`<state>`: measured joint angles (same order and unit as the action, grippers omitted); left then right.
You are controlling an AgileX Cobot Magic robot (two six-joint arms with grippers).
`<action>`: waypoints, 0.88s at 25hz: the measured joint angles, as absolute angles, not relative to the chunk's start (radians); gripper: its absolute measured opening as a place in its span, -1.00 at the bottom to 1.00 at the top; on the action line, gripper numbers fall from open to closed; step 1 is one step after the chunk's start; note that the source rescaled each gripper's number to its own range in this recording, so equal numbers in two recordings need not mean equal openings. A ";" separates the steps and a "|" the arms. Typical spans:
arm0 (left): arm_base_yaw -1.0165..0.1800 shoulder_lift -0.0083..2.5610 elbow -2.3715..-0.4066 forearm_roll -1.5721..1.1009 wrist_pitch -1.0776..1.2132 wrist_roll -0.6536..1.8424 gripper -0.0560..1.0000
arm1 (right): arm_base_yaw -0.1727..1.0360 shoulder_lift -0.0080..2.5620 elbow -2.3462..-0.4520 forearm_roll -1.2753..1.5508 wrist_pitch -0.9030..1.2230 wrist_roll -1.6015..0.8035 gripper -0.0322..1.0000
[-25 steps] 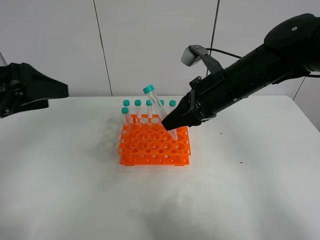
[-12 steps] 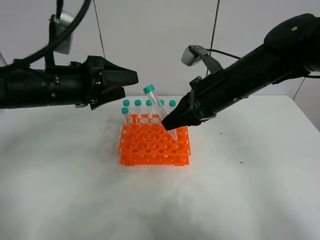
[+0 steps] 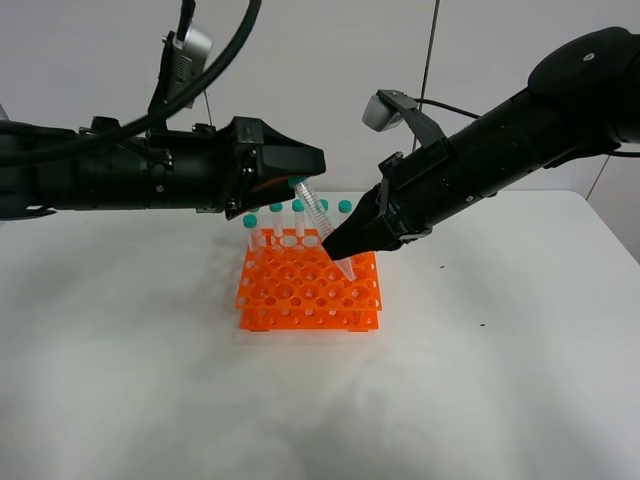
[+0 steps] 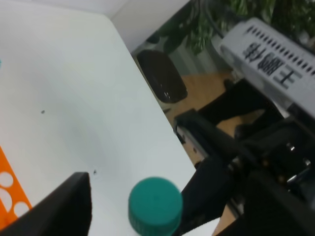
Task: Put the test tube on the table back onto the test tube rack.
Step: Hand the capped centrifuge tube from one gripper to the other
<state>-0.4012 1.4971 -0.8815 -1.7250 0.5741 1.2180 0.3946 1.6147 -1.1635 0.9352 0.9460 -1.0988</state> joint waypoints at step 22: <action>-0.430 1.508 -0.885 -1.726 0.544 1.226 1.00 | 0.395 1.615 -1.163 0.879 0.984 -1.008 -0.91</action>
<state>-0.4300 1.5081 -0.8845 -1.7261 0.5442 1.2261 0.3946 1.6147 -1.1635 0.8785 0.9840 -1.0076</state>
